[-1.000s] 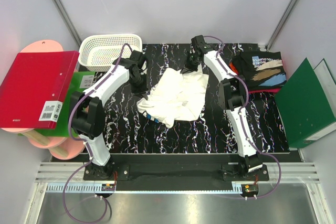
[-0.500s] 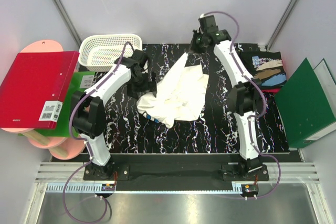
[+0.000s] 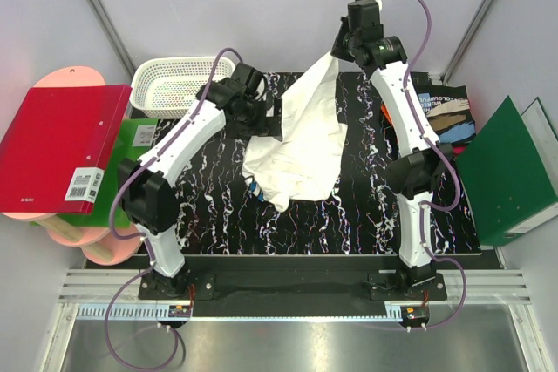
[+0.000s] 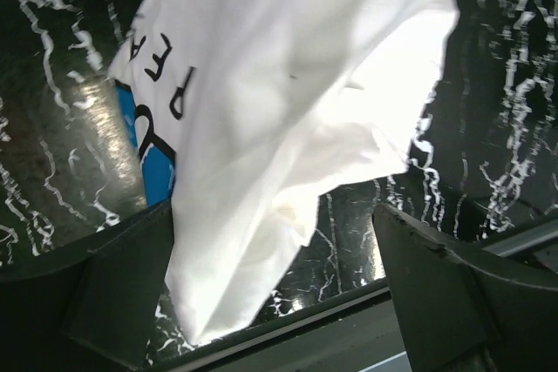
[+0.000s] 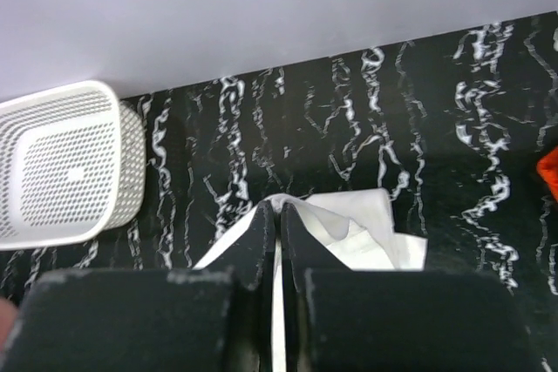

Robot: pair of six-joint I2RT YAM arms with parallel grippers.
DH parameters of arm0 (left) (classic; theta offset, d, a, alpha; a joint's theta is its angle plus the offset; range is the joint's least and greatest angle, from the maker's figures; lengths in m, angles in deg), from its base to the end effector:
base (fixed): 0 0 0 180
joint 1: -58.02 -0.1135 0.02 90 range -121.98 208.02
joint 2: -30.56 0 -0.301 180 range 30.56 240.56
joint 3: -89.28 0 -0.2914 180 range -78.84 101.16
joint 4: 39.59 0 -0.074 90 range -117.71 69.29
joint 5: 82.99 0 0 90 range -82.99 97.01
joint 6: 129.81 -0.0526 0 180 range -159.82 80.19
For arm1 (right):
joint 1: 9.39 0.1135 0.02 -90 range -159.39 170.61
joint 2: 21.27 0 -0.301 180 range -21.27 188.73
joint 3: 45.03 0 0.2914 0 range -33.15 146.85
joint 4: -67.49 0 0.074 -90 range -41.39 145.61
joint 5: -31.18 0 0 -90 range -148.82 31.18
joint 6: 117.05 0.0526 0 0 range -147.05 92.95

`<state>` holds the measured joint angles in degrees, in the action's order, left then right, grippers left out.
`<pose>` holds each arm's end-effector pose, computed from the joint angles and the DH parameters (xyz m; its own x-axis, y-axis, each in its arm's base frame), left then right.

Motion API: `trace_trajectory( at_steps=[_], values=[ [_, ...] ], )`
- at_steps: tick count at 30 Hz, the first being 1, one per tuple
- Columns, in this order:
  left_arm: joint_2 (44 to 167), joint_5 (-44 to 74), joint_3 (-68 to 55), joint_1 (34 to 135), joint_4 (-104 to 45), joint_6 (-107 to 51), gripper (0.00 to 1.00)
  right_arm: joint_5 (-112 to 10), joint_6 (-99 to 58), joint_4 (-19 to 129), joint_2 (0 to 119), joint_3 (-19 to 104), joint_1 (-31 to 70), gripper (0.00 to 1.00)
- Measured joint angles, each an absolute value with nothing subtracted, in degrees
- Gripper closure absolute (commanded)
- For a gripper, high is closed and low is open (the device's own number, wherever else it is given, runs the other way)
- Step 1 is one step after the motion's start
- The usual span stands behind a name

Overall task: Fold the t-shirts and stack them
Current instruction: Flatten out the tshirt

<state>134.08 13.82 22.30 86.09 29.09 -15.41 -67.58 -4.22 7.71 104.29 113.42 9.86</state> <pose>0.3875 -0.2137 0.3459 -0.9052 0.0179 -0.4245 0.1613 0.9388 -0.3044 0.5239 0.1745 0.4596 -0.4702 0.2420 -0.8487 -0.0165 0.9591 0.2826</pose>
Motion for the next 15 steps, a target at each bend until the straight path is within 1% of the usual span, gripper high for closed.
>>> trace_trajectory(
  at_steps=[6, 9, 10, 11, 12, 13, 15],
  values=[
    [133.32, 16.26, 26.46, 87.97, 29.15, -16.4, 0.01, -73.83, -5.41, 7.74, 104.27, 113.42, 9.86, 1.0],
    [133.25, 20.7, 30.33, 88.25, 28.95, -17.82, 0.01, -75.93, -5.69, 7.71, 104.33, 113.5, 9.73, 1.0],
    [133.21, 22.17, 31.46, 88.58, 28.69, -18.32, 0.09, -76.23, -5.73, 7.71, 104.42, 113.68, 9.73, 1.0],
    [132.99, 23.39, 32.14, 89.04, 28.3, -18.8, 0.22, -76.34, -5.78, 7.74, 104.6, 113.96, 9.73, 1.0],
    [132.75, 24.29, 32.34, 89.59, 27.97, -19.15, 0.58, -76.38, -5.78, 7.74, 104.92, 114.46, 9.73, 1.0],
    [132.42, 25.36, 32.36, 90.42, 27.88, -19.83, 1.0, -76.41, -5.78, 7.8, 105.27, 115.03, 9.73, 1.0],
    [132.1, 27.72, 32.18, 91.99, 27.93, -20.81, 1.0, -76.43, -5.78, 7.78, 105.73, 115.36, 9.73, 1.0]
  ],
)
